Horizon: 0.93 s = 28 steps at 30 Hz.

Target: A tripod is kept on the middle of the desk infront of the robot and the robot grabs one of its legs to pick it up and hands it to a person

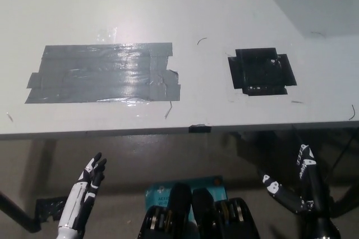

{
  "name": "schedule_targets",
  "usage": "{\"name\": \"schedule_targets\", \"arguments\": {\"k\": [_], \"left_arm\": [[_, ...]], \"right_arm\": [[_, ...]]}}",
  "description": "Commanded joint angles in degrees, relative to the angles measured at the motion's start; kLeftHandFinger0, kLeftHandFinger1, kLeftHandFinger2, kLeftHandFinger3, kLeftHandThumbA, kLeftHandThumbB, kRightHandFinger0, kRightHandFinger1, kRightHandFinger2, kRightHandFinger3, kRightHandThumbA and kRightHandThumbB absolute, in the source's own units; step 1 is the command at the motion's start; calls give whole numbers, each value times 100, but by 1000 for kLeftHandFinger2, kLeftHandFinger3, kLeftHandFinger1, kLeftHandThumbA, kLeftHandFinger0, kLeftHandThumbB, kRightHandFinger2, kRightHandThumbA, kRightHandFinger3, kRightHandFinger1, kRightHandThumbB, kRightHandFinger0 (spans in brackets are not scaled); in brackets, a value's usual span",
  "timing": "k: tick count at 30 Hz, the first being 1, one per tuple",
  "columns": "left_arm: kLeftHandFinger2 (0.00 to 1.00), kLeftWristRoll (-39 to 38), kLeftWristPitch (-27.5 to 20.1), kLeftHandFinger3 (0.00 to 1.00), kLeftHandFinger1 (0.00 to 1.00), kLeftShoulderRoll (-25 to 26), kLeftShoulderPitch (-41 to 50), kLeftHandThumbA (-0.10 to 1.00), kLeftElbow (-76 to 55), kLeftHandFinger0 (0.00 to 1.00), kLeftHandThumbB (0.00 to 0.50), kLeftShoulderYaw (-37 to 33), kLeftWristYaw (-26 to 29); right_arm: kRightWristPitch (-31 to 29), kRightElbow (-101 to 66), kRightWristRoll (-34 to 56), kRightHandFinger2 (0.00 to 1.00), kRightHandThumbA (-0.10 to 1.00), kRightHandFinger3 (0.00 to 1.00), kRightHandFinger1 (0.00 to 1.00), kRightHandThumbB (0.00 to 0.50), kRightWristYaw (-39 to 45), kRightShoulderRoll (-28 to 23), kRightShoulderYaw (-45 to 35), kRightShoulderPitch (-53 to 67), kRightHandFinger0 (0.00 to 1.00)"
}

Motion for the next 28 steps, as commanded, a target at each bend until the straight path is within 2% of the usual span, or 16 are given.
{"name": "schedule_targets", "arguments": {"k": [1, 13, 20, 28], "left_arm": [[1000, -27, -257, 1000, 1000, 7, -34, 928, -38, 1000, 0, -12, 38], [1000, -4, -207, 1000, 1000, 11, -39, 951, -49, 1000, 4, -2, 42], [1000, -25, -223, 1000, 1000, 37, -108, 938, -28, 1000, 0, 6, 22], [1000, -13, -220, 1000, 1000, 69, -144, 961, -56, 1000, 0, -2, -5]], "right_arm": [[-503, 33, 553, 1000, 745, 1000, 1000, 42, 315, 58, -84, -74, 1000], [-330, -12, 642, 1000, 682, 1000, 1000, 28, 453, 29, -123, -123, 1000], [-266, -49, 562, 1000, 732, 1000, 1000, 73, 567, -14, -36, -153, 1000], [-302, 44, 202, 1000, 718, 1000, 1000, 74, 575, -74, 82, -197, 1000]]}}
